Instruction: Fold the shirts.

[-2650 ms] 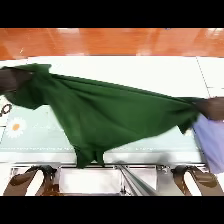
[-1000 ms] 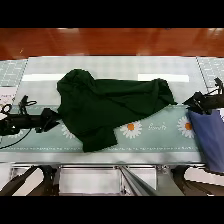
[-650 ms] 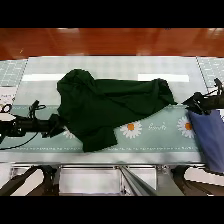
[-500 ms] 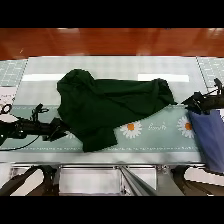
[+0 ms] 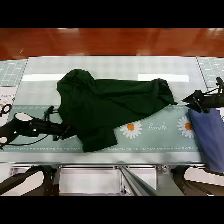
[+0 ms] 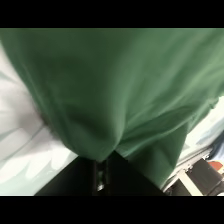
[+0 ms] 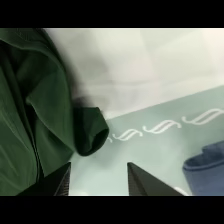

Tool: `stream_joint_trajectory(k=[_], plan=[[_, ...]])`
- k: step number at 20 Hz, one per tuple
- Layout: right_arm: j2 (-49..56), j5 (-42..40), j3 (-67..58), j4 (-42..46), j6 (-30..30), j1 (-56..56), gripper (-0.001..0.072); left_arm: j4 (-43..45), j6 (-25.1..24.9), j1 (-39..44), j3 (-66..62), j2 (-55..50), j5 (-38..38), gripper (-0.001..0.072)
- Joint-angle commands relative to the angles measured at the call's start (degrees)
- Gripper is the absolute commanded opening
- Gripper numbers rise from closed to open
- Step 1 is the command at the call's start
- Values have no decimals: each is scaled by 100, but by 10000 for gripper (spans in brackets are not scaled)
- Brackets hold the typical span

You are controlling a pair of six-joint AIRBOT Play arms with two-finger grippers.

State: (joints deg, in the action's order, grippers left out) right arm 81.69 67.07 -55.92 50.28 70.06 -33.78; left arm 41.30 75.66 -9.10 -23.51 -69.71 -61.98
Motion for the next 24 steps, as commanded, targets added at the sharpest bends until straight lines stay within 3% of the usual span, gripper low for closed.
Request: stream_joint_trajectory(k=[1, 6, 15, 16, 17, 18, 21, 24], plan=[[140, 20, 4, -46, -70, 11, 408, -83, -254, 162, -133, -225, 127, 21], [619, -70, -96, -273, -376, 258, 409, -87, -247, 162, -461, -227, -15, 21], [1670, -7, -1029, -341, -179, 1143, 407, -221, -256, 162, -472, -227, 11, 22], [1670, -57, -1040, -341, -186, 1259, 359, -251, -256, 162, -483, -225, 48, 22], [1670, -70, -1071, -343, -186, 1335, 217, -256, -258, 162, -520, -227, 74, 22], [1665, 2, -1121, -348, -221, 1377, 22, -256, -260, 162, -612, -225, 92, 22], [1513, 721, -1574, -267, -203, 1394, 24, -258, -258, 153, -1263, -170, -33, 22], [776, 887, -2273, -236, 94, 1397, 23, -302, -254, 44, -2555, 66, -302, 22]])
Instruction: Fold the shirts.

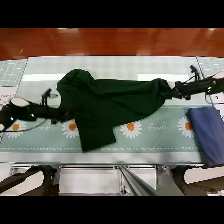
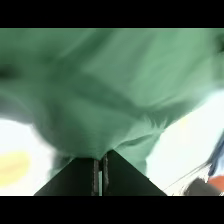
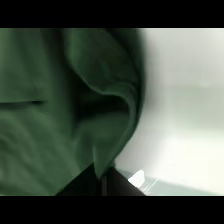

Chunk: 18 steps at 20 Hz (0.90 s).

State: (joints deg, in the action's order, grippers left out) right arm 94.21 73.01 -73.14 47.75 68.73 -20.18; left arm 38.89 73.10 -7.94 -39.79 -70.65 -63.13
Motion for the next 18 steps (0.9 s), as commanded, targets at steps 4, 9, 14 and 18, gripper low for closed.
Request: stream_joint_trajectory(k=[4, 9, 14, 18], plan=[[-1707, 219, -2044, 20, 638, 35, 23, -645, 22, -422, -3344, 590, -201, 21], [-3318, -37, -3585, 647, 1252, 35, 23, -699, 413, -824, -6116, 1141, -210, 21], [-4878, 122, -4011, 1246, 1528, 35, 23, -264, 409, -1512, -6990, 2269, -214, 21], [-5838, 612, -4011, 1836, 1779, 35, 24, 966, 494, -1423, -6990, 3338, -232, 21]])
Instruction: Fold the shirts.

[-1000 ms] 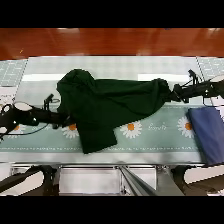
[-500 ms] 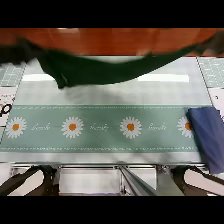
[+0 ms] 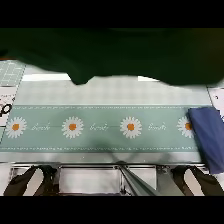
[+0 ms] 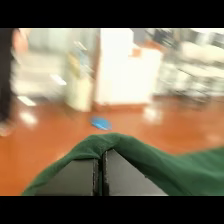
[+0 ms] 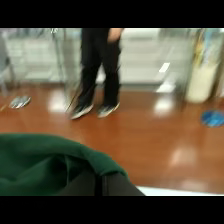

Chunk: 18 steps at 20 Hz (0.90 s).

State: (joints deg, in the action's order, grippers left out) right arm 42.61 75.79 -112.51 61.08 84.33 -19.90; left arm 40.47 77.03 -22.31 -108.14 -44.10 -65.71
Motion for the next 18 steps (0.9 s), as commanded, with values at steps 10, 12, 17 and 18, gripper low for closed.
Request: stream_joint_trajectory(k=[10, 12, 17, 18], plan=[[-1255, 1215, 717, 815, 354, 7, 23, 4874, 1980, 3130, 1082, 1888, -1668, 21], [-1252, 1163, 1707, 328, 278, 7, 23, 4865, 2114, 3222, 1998, 1770, -1298, 21], [-907, -444, 5180, -1235, -610, 13, 23, 4813, 2623, 3217, 3873, 645, 820, 21], [-575, -748, 5600, -1327, -848, 13, 23, 4802, 2721, 3215, 4009, 258, 1344, 21]])
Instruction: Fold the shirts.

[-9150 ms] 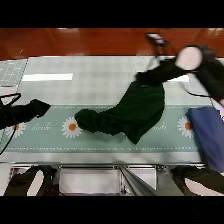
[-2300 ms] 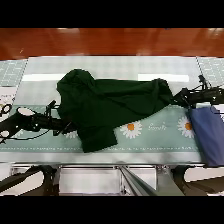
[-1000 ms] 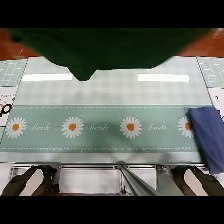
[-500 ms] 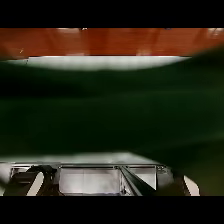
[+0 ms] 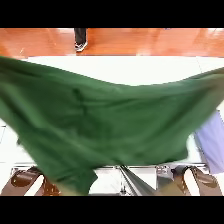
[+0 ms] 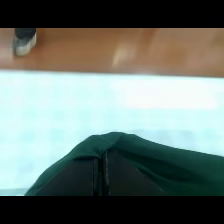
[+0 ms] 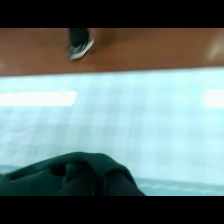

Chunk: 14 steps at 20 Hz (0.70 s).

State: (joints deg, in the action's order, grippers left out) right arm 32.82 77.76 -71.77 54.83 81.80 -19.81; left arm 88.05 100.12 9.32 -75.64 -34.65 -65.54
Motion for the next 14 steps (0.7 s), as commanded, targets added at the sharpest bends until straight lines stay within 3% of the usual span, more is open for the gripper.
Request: stream_joint_trajectory(k=[1, 4, 6, 8, 12, 13, 14], plan=[[850, -1318, 1853, -1021, -966, 48, 23, 48, 411, 48, 802, -1104, 1731, 21], [2538, -2721, 1932, -1587, -1602, 723, 23, 35, 455, -22, 787, -2608, 2820, 22], [4011, -3220, 1276, -1567, -1705, 1193, 23, -4, 841, -225, 643, -3558, 3449, 22], [5359, -3209, 280, -1589, -1569, 1327, 24, -356, 1147, -529, 328, -4398, 3547, 22], [7324, -2479, -1729, -1661, -579, 1266, 24, -1469, 1141, -1021, -87, -5392, 3154, 22], [7589, -2354, -2017, -1742, -420, 1237, 55, -1690, 1141, -1086, -90, -5515, 3075, 31], [7731, -2273, -2179, -1803, -247, 1213, 270, -1912, 1139, -1147, -90, -5617, 2914, 178]])
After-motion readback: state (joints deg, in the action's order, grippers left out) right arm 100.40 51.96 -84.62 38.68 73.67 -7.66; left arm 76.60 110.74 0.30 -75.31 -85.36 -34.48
